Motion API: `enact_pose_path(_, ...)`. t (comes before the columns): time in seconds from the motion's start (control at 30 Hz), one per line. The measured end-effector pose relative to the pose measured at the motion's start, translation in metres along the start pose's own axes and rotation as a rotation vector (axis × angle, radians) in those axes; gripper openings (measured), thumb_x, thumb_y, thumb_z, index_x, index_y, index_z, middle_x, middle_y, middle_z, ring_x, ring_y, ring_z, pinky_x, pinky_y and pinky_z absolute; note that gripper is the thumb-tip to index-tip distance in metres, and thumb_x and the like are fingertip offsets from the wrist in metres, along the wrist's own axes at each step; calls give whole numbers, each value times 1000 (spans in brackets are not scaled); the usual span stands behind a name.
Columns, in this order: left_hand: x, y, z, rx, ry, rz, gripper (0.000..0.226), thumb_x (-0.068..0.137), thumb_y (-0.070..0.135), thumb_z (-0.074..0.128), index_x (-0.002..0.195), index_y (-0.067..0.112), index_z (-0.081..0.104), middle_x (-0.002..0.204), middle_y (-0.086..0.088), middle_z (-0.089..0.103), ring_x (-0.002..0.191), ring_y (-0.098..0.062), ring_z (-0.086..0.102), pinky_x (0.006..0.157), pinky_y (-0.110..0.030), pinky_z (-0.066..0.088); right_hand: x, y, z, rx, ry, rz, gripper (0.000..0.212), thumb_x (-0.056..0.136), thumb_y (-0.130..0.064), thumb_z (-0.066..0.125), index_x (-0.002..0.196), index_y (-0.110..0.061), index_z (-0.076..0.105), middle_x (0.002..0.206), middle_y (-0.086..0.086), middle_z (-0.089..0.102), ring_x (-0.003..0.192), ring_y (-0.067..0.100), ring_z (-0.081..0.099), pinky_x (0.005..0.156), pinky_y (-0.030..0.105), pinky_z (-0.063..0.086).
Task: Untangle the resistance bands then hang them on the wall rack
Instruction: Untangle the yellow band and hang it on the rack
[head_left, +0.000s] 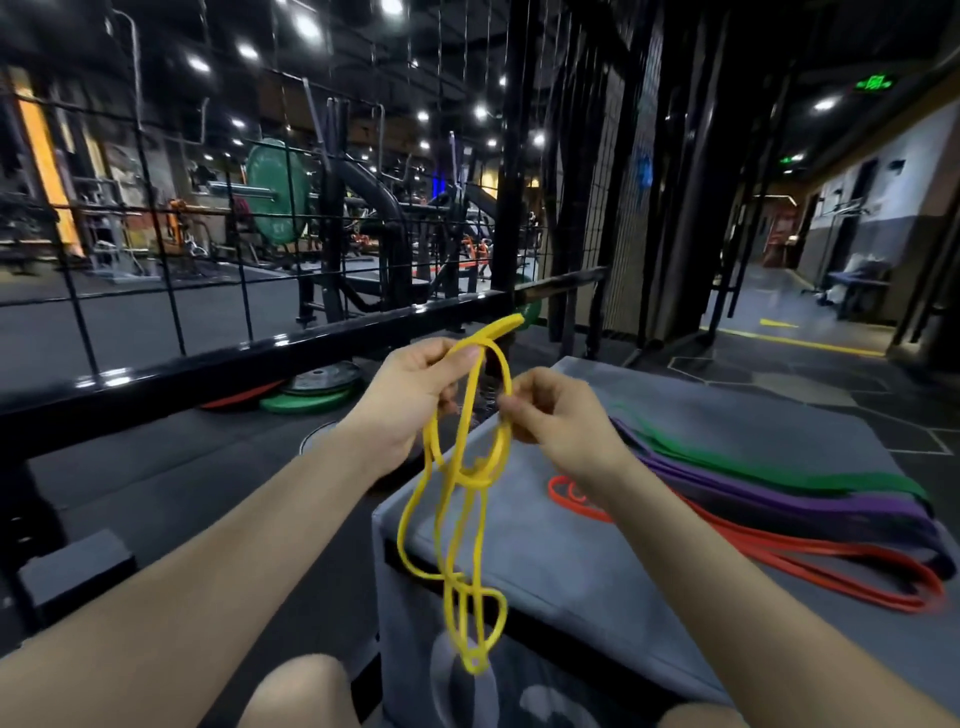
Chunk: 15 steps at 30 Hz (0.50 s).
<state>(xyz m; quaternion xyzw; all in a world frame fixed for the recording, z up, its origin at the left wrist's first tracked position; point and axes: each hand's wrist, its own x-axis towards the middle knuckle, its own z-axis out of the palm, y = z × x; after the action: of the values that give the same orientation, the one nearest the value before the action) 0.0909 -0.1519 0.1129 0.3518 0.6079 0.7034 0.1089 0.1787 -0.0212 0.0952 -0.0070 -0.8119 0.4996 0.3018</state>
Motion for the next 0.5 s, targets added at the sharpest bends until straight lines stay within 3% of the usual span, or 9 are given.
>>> enact_pose_path(0.1, 1, -4, -19, 242, 78, -7, 9, 85, 23, 65, 77, 18, 65, 64, 0, 47, 57, -11, 39, 53, -21, 36, 5, -2, -8, 158, 162, 34, 21, 96, -7, 46, 76, -13, 46, 65, 2, 55, 57, 12, 50, 59, 26, 45)
enact_pose_path(0.17, 0, -8, -24, 336, 50, -20, 13, 80, 25, 71, 83, 14, 66, 73, -5, 54, 61, -12, 44, 53, -21, 38, 7, -6, -15, 179, 237, 44, 22, 98, -8, 40, 78, -14, 41, 66, 1, 55, 53, 6, 54, 56, 25, 47)
enact_pose_path(0.33, 7, -15, -26, 565, 142, 53, 15, 77, 22, 74, 82, 20, 60, 71, 3, 54, 54, -9, 48, 51, -19, 41, 12, -8, -24, 67, 307, 14, 25, 98, -10, 39, 74, -16, 37, 60, 1, 45, 48, 11, 38, 49, 25, 32)
enact_pose_path(0.5, 9, -13, -22, 757, 159, 190, 9, 88, 24, 61, 79, 25, 60, 81, 1, 51, 67, -14, 52, 64, -26, 44, 11, -9, -33, 47, 280, 1, 26, 98, -10, 41, 72, -15, 39, 58, 0, 44, 47, 10, 34, 48, 23, 28)
